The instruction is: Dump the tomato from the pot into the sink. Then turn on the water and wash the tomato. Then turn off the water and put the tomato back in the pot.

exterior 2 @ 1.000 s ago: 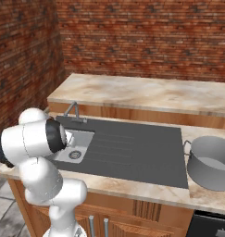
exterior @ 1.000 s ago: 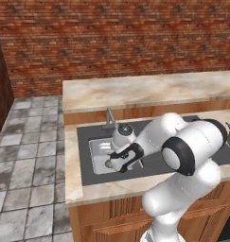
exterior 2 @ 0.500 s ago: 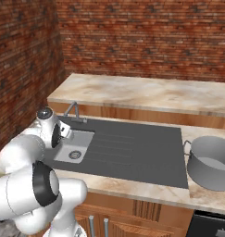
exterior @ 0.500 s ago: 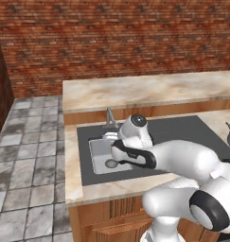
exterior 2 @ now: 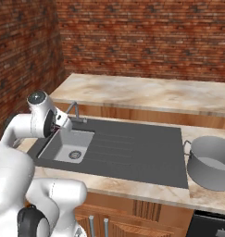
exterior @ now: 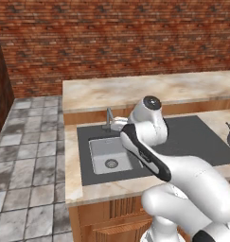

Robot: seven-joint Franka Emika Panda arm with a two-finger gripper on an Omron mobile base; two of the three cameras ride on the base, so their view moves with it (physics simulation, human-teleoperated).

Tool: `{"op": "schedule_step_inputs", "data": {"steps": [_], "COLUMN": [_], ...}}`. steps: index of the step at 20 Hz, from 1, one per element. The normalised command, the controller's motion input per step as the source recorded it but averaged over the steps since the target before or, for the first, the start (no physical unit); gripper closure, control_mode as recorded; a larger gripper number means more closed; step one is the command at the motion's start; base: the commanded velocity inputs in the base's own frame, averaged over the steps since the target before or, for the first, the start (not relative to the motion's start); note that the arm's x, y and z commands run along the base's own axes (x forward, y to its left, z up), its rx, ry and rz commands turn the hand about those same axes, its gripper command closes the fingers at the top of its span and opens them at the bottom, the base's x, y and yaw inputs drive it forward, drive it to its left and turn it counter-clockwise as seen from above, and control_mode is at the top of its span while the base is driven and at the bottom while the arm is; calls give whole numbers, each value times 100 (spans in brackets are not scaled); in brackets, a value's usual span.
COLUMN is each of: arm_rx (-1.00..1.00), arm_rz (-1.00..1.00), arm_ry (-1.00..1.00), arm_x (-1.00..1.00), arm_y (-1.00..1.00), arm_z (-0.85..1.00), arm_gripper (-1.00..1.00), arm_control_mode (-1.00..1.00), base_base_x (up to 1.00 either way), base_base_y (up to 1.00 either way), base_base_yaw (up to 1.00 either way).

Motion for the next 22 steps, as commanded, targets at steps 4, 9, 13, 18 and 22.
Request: {"op": "schedule_step_inputs", "data": {"steps": [4, 9, 13, 18, 22], "arm_rx": [0, 0, -2, -3, -5], "arm_rz": [-6, -9, -11, -19, -21], "arm_ry": [7, 7, 9, 14, 16], "arm_x": [-42, -31, -5, 0, 0], "arm_y": [-84, -100, -100, -100, -100], "arm_z": [77, 49, 30, 20, 4], "arm_gripper": [100, 100, 100, 100, 100], "arm_control_mode": [-100, -100, -100, -100, -100], "base_base_x": [0, 0, 0, 0, 0], "base_base_y": [0, 0, 0, 0, 0], "base_base_yaw": [0, 0, 0, 0, 0]}}
